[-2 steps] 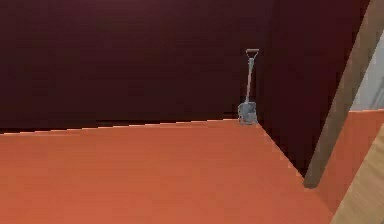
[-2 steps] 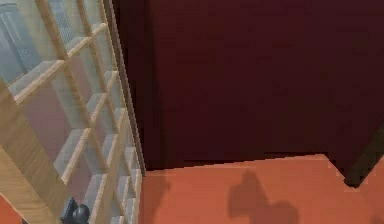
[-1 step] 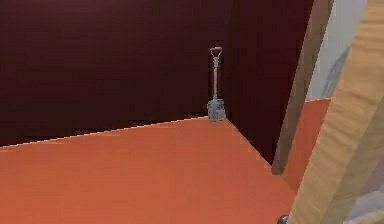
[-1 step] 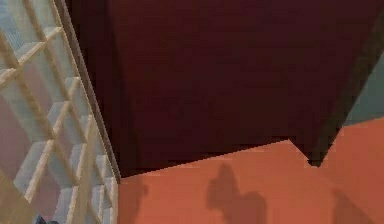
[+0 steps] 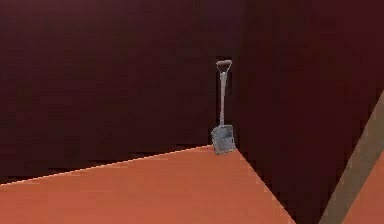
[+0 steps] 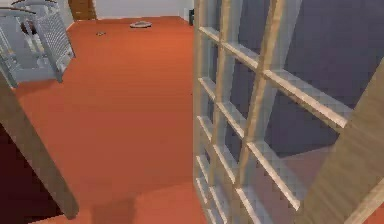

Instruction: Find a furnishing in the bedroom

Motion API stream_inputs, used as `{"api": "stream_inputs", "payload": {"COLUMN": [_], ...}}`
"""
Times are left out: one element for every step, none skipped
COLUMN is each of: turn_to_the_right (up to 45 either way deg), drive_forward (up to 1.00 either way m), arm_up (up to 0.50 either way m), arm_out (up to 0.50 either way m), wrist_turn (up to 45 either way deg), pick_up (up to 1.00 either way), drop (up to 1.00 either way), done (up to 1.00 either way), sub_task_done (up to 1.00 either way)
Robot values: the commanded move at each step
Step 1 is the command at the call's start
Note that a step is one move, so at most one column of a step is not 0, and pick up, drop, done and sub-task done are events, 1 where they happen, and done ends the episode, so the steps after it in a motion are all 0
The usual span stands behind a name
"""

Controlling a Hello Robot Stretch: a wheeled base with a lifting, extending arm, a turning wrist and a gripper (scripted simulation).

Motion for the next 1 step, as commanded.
{"api": "stream_inputs", "payload": {"turn_to_the_right": [45.0], "drive_forward": [0.0], "arm_up": [0.0], "arm_out": [0.0], "wrist_turn": [0.0], "pick_up": [0.0], "drop": [0.0], "done": [0.0], "sub_task_done": [0.0]}}
